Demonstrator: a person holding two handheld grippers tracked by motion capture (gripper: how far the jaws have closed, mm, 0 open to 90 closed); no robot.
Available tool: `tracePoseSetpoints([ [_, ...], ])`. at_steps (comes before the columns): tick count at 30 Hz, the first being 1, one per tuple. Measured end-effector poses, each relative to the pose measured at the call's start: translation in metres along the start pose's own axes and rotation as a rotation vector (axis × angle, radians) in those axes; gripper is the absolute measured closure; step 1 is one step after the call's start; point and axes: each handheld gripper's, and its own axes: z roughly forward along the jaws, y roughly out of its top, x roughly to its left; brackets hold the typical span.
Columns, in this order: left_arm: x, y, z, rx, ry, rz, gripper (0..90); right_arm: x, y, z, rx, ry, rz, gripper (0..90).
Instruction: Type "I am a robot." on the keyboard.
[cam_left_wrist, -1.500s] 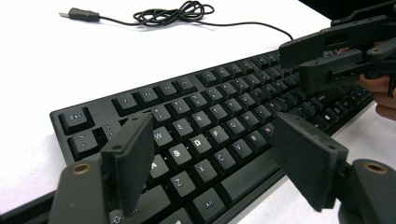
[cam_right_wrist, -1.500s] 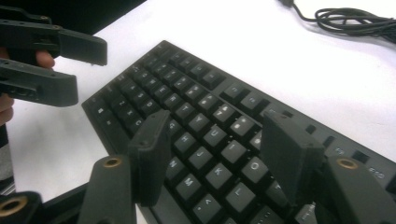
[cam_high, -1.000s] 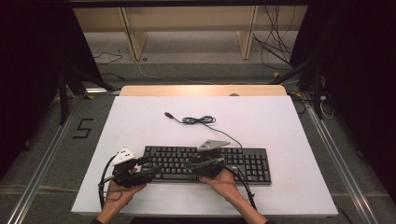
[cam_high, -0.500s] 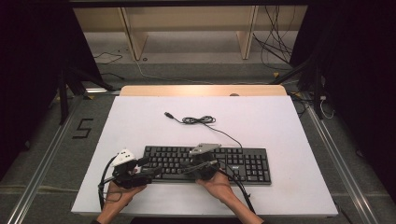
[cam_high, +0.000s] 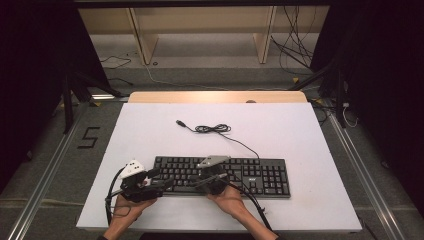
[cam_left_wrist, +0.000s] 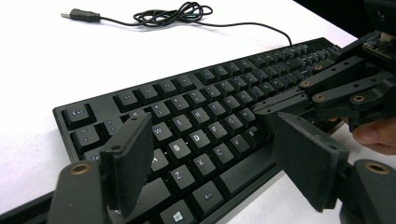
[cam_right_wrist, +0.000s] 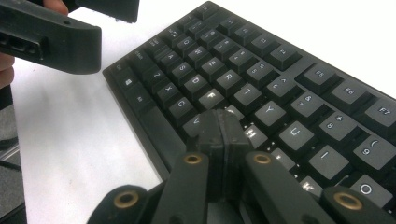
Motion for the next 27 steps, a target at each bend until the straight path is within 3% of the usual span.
tracePoseSetpoints([
  [27, 0.0005, -0.0002, -0.0002, -0.01, -0.004, -0.003, 28.5, 0.0022, -0.0037, 0.0072, 0.03, -0.01, -0.013, 90.0],
])
